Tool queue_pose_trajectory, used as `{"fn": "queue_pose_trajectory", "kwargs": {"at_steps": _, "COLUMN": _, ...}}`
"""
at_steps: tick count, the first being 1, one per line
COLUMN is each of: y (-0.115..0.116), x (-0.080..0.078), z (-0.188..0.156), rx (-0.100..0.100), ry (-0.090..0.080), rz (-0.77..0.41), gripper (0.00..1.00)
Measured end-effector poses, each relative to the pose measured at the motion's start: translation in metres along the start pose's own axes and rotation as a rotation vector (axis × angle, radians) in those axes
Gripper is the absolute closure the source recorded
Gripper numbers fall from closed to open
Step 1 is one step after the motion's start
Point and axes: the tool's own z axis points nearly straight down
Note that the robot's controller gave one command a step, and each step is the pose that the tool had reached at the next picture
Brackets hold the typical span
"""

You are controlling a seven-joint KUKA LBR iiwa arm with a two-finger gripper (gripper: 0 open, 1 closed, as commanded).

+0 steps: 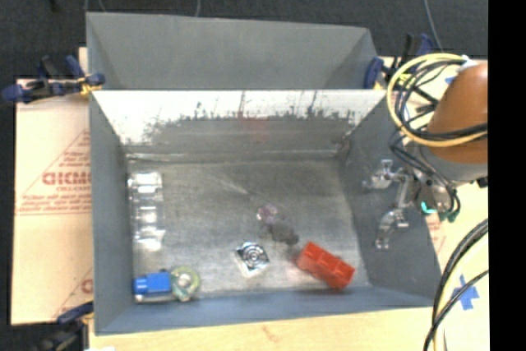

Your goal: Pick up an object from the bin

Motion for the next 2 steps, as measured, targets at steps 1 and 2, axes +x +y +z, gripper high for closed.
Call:
{"fn": "queue_pose_trajectory", "kwargs": {"at_steps": 1, "y": 0.011, "x": 0.012, "z": -0.001, "rx": -0.003, "ry": 0.001, "rz": 0.045, "gripper": 0.0}}
{"fn": "queue_pose_trajectory", "kwargs": {"at_steps": 2, "y": 0.04, "x": 0.045, "z": 0.078, "rx": 0.001, "ry": -0.005, "rz": 0.023, "gripper": 0.0}}
